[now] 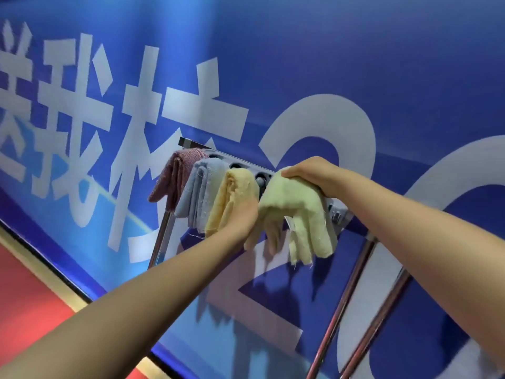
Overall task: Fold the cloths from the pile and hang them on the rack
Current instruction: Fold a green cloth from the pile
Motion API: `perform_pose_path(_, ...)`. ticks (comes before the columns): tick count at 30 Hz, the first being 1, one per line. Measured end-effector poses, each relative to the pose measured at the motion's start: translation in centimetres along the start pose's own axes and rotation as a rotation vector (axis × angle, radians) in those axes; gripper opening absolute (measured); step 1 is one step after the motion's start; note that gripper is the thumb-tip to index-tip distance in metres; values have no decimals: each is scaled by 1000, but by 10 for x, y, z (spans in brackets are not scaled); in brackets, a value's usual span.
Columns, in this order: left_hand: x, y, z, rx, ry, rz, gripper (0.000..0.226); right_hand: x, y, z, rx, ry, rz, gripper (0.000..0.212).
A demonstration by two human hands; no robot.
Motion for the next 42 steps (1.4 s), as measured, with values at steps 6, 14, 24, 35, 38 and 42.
perform_pose_path(6, 0, -16, 14, 68, -3, -362, 45, -23, 16, 36, -190, 50, 108, 40)
perform_pose_path(14, -19, -8, 36, 54, 79, -179, 55, 11, 28, 75, 0, 99, 21, 29)
perform_pose_path(24, -10, 7, 26, 33, 212, -113, 44, 19, 33, 75, 241, -100, -310, 17)
perform_pose_path(35, -8, 7, 37, -2, 155, -135, 45, 35, 43, 54, 180, -290, -322, 28)
perform_pose_path(38, -6, 7, 29, -8, 118, -135, 48, 35, 46, 45, 163, -337, -388, 27)
perform_pose_path(42, 1, 3, 9, 7, 149, -77, 47, 41, 52, 27, 191, -355, -252, 27)
Point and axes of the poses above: each hand's wrist, its own z-axis towards the middle knuckle, its own y-axis out of the palm, x = y × z, the point moved 1 cm from there along z, towards the middle knuckle, and after that the axes turned 12 degrees about y, right-handed, at the moved point
